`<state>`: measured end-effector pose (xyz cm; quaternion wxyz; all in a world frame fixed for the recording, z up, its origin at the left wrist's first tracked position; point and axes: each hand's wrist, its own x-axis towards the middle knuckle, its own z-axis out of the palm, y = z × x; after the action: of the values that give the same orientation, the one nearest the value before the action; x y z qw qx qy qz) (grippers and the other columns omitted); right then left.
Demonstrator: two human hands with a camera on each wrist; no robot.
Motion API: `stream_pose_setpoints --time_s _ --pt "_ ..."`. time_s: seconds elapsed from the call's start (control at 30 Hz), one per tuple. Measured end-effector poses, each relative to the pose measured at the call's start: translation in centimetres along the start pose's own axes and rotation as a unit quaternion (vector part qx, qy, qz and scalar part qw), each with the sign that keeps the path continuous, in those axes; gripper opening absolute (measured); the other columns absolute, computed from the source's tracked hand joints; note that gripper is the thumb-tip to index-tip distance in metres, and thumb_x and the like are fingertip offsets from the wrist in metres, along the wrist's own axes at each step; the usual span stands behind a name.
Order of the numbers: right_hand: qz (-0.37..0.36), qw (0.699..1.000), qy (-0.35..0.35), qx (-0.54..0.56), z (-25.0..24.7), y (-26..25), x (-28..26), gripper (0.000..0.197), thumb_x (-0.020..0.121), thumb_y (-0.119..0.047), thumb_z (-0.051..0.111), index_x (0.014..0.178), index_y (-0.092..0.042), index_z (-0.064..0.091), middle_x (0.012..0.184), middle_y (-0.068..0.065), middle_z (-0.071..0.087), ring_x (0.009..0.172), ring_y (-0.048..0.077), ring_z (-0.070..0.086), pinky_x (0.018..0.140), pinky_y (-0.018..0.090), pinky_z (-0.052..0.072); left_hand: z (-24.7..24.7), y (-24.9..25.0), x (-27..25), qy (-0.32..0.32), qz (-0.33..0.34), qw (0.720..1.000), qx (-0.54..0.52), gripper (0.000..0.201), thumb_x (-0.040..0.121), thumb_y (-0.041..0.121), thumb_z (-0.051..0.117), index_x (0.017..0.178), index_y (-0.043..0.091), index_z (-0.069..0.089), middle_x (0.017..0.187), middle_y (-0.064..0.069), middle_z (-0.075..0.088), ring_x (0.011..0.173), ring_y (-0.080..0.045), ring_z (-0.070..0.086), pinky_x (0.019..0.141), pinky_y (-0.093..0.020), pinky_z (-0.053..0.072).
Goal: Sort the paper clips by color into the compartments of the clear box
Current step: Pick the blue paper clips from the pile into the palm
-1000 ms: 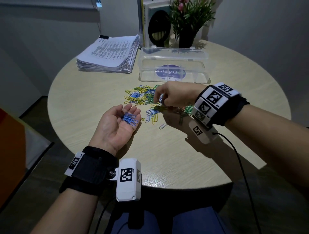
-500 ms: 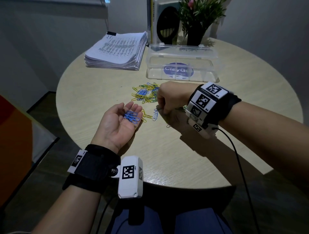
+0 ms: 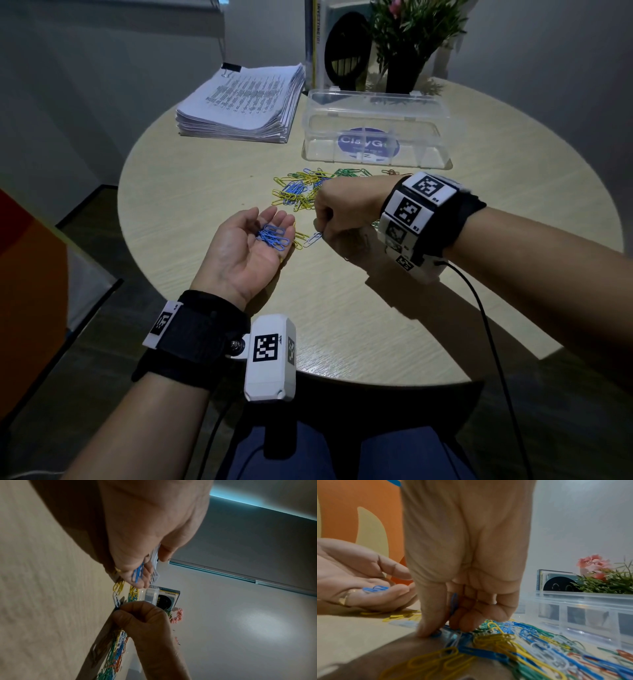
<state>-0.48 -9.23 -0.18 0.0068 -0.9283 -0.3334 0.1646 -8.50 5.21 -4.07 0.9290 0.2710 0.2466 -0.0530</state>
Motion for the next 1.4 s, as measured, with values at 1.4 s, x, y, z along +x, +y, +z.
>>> stream_pose_setpoints --time_s 1.4 --pt "0.020 0.997 0.054 0.054 -1.7 2.0 -0.3 0.006 0.082 -0.017 0.065 0.084 -0.016 0.060 0.072 -0.005 0.053 0.071 0.016 0.048 0.051 0.018 0.034 1.7 -1.6 1.7 0.016 0.014 0.999 -0.032 0.025 0.101 0.001 0.028 0.098 0.006 0.052 0.092 -0.013 0.056 0.080 -0.020 0.057 0.068 -0.028 0.048"
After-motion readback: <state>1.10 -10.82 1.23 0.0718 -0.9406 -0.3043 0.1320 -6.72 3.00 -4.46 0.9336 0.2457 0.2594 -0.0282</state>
